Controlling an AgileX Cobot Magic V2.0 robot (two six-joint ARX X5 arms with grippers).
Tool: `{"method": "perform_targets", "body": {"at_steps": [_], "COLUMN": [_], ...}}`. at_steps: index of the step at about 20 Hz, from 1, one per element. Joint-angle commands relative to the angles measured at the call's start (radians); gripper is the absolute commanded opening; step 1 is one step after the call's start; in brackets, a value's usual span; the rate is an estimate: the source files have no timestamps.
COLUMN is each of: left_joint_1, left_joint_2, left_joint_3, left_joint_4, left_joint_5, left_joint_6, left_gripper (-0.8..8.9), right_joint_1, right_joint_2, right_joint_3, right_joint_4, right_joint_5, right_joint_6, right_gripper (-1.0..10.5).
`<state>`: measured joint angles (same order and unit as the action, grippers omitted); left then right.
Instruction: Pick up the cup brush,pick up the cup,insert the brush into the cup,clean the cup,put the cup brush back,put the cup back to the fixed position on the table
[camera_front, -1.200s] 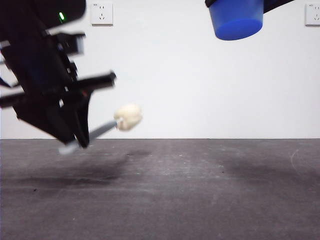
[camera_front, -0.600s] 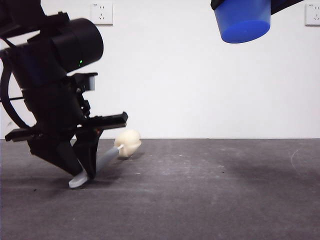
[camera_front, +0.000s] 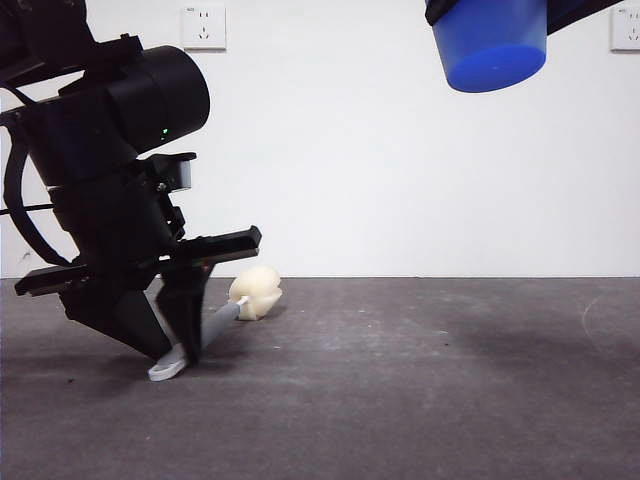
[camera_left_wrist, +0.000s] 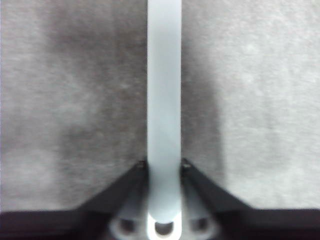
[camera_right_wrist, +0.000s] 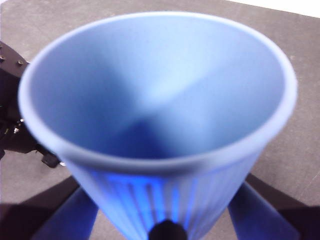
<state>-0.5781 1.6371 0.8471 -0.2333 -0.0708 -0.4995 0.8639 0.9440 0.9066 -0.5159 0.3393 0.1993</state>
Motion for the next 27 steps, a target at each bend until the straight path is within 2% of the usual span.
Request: {"method": "perform_targets", "body": {"at_steps": [1, 5, 7, 9, 12, 16, 22, 27], "left_joint_1": [-0.005, -0.005, -0.003, 0.000, 0.008, 0.008, 0.008, 0.008], "left_joint_2": [0.012, 0.009, -0.007, -0.040, -0.150, -0.367, -0.727, -0.940], "left_joint_3": [-0.008, -0.008, -0.008, -0.008, -0.008, -0.008, -0.008, -0.008], "left_joint_4": [-0.007, -0.033, -0.064, -0.095, -0.140, -0.227, -0.372, -0.491], "left_joint_5": [0.031, 0.050, 0.048, 0.045, 0.046, 0.046, 0.045, 0.028], "left_joint_6": [-0.008, 0.006, 0.039, 0.077, 0.108, 0.172, 0.190, 0.190], "left_gripper": [3.78, 3.79, 3.78, 3.79, 3.78, 3.78, 3.78, 3.78], "right_joint_1": [0.001, 0.001, 0.001, -0.001, -0.021, -0.074, -0.167, -0.244], "right_joint_2": [-0.002, -0.002, 0.002, 0.022, 0.098, 0.257, 0.502, 0.678], "right_joint_3": [0.000, 0.000, 0.000, -0.005, -0.023, -0.047, -0.127, -0.129], "right_joint_4": [0.010, 0.013, 0.029, 0.085, 0.203, 0.358, 0.653, 0.871], "right_joint_5": [-0.001, 0.000, 0.003, 0.006, 0.005, -0.002, -0.092, -0.157], "right_joint_6": [0.014, 0.014, 0.008, -0.045, -0.169, -0.229, -0.220, -0.192], "right_gripper": [-0.2, -0.2, -0.2, -0.2, -0.2, -0.2, -0.2, -0.2]}}
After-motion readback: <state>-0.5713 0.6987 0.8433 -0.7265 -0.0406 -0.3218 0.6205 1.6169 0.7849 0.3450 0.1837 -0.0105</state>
